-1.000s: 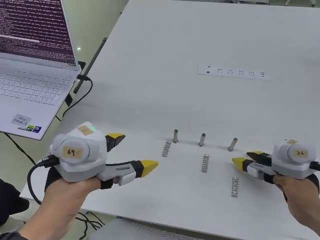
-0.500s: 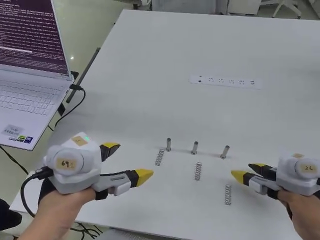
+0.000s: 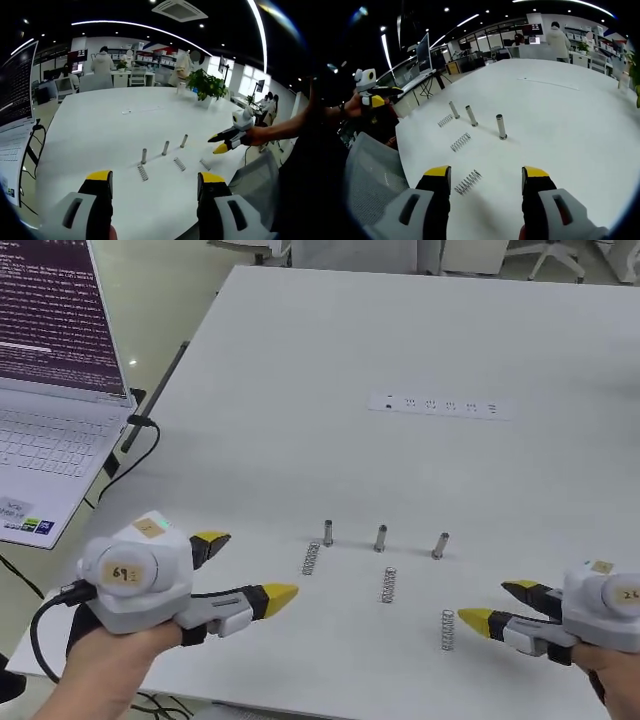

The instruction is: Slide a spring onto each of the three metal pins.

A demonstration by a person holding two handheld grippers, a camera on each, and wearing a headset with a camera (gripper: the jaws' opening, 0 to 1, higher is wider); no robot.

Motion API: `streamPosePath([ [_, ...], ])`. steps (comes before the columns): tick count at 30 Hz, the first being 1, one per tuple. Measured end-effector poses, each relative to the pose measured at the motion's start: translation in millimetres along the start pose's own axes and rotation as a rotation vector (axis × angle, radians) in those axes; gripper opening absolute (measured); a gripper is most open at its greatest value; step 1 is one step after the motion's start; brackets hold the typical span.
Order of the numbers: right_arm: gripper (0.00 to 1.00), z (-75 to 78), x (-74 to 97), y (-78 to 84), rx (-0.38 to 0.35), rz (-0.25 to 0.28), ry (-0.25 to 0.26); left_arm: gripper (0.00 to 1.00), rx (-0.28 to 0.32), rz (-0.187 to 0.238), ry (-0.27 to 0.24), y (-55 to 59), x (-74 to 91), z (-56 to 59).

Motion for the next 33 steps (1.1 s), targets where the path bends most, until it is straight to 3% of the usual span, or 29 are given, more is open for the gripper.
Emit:
streamPosePath([
  [19, 0.67, -30.1, 27.8, 0.9, 0.026, 0.007, -0.029, 0.66, 0.016, -0.012, 0.001, 10.4, 0.2, -0.1],
  [27, 0.72, -46.7, 31.7, 8.3, 0.069, -0.025, -0.067, 0.67, 0.014, -0.025, 0.007, 15.5, -1.1, 0.2],
  [33, 0.72, -50.1, 32.8, 6.3, 0.064, -0.018, -0.071, 0.67, 0.02, -0.026, 0.004, 17.4, -0.1, -0.3],
])
Point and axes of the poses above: the centre of the closed fingertips' face, and the gripper's own axes: x roughly backward along the fingers, z roughly to its right, y roughly out of its underside, the point moved 2 cm from there along x, roughly backward along the fingers, and after that the axes turned 10 degrees about y, right-handed, at the moved point
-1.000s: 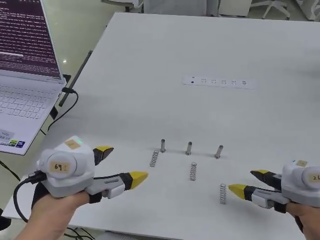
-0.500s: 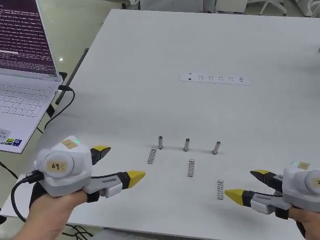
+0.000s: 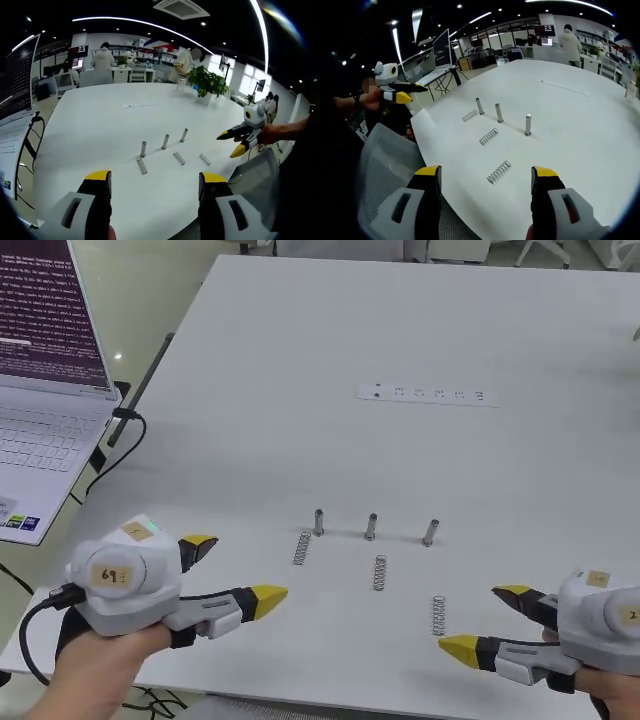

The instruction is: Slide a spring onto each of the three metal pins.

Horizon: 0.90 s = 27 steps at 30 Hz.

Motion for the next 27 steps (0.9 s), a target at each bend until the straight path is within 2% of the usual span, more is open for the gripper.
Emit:
streamPosePath([
  [15, 0.71, 4.3, 4.8, -10.1, 0.001, 0.027, 0.01, 0.67, 0.005, -0.011, 0.004, 4.9, -5.8, -2.0],
  [27, 0.68, 3.8, 10.4, -14.0, 0.0, 0.032, -0.002, 0.65, 0.021, -0.036, 0.009, 13.2, -25.4, -13.5],
])
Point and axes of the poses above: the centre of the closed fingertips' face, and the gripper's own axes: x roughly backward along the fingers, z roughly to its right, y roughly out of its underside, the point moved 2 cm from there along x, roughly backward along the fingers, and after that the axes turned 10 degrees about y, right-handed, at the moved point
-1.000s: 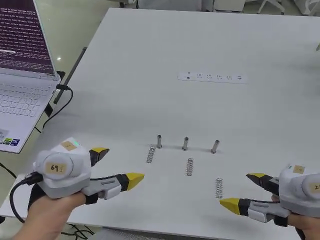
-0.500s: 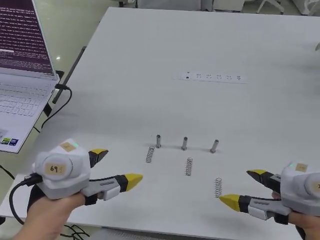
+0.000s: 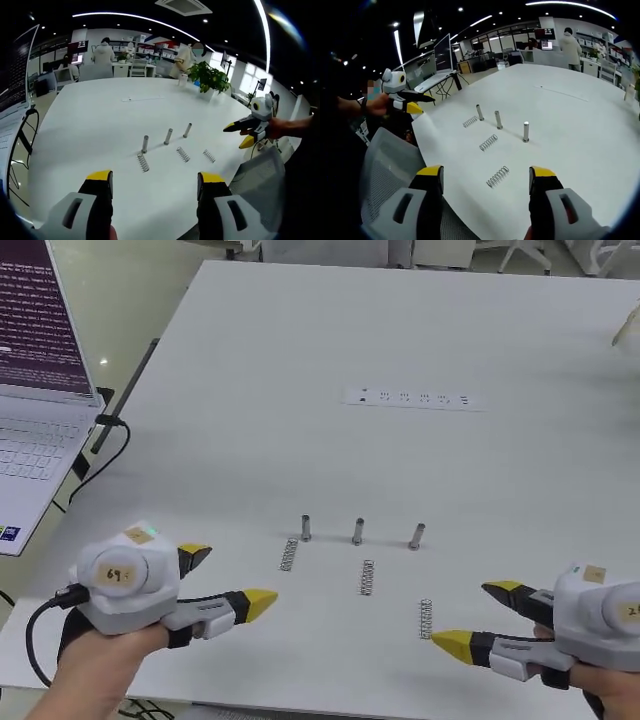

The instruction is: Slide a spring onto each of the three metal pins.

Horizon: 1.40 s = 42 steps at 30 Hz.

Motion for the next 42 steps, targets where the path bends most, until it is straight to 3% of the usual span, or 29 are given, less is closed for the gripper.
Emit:
streamPosePath([
  [9, 0.69, 0.7, 2.7, 0.1, -0.001, 0.004, 0.005, 0.63, 0.011, -0.025, 0.016, 6.9, -17.9, -2.1],
  [20, 0.68, -1.0, 2.2, 3.5, -0.02, 0.0, 0.012, 0.59, 0.033, -0.035, 0.003, 3.6, -42.6, -14.6],
  [31, 0.68, 1.7, 2.2, 7.7, -0.028, -0.008, 0.017, 0.52, 0.068, -0.06, -0.023, 8.1, -62.9, -31.0],
  [42, 0.67, 6.7, 4.7, 7.8, -0.033, -0.007, 0.027, 0.49, 0.093, -0.086, -0.042, 13.8, -83.0, -40.2],
])
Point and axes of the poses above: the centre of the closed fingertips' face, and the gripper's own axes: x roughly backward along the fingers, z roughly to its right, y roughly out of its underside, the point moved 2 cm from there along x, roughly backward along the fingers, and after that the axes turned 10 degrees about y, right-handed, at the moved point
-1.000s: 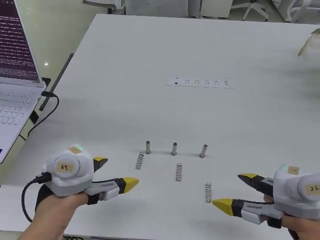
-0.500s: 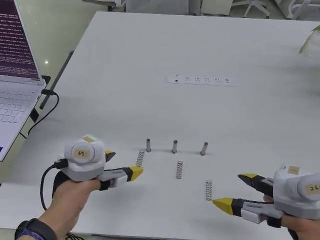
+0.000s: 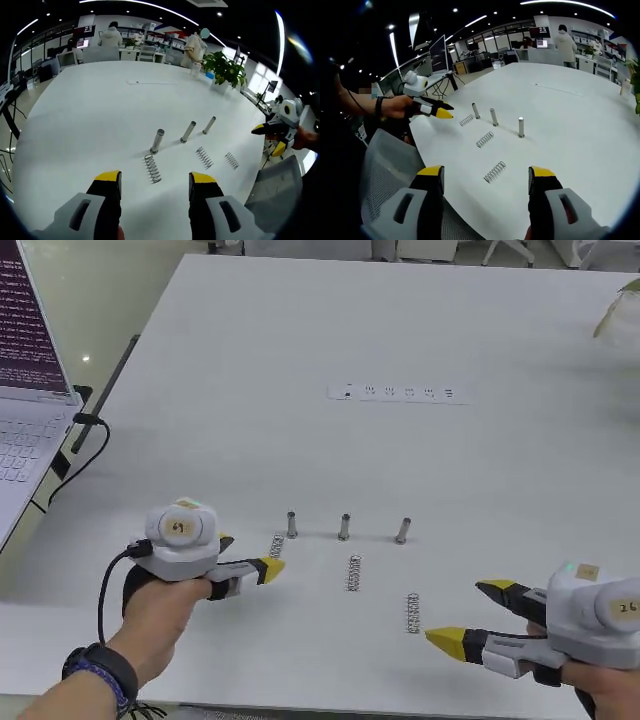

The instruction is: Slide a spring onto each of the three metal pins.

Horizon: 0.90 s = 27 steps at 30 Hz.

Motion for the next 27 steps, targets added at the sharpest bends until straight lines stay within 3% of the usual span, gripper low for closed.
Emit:
streamPosePath([
  [18, 0.66, 1.1, 2.0, 2.1, -0.013, 0.0, 0.01, 0.39, -0.001, -0.064, -0.011, 11.7, -28.6, -11.6],
  [22, 0.66, 1.3, 2.6, 4.5, -0.01, -0.009, 0.009, 0.34, 0.001, -0.064, -0.014, 12.7, -32.7, -10.9],
  [27, 0.66, 2.0, 2.8, 2.9, -0.014, -0.002, 0.012, 0.26, -0.028, -0.097, -0.03, 20.5, -37.4, -9.7],
])
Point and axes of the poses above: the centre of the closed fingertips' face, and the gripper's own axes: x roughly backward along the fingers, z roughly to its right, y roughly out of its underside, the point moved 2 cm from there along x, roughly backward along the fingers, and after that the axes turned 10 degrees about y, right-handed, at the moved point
